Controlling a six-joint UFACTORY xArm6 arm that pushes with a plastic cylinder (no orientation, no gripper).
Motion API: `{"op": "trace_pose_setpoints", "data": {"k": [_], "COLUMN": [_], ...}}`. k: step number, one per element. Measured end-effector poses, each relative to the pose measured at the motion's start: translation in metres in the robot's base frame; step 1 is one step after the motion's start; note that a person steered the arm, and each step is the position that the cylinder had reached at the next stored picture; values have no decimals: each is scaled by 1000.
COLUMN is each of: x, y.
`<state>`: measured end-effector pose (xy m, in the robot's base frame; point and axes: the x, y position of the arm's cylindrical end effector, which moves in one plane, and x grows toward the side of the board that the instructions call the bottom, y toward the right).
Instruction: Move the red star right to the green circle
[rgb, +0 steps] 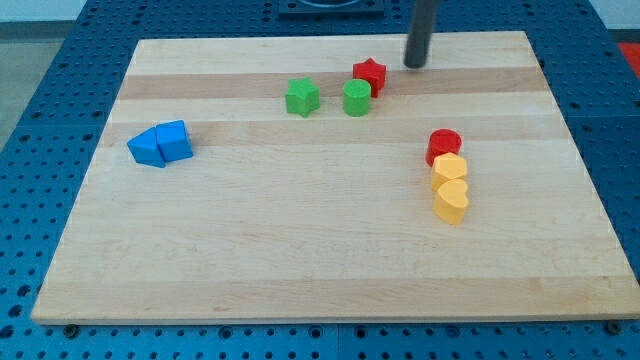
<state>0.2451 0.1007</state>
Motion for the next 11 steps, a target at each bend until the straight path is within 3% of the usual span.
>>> {"op": "trace_pose_setpoints", "data": {"k": [1, 4, 9, 11], "x": [-19, 16, 39, 51], "y": [-39, -85, -23, -28]}}
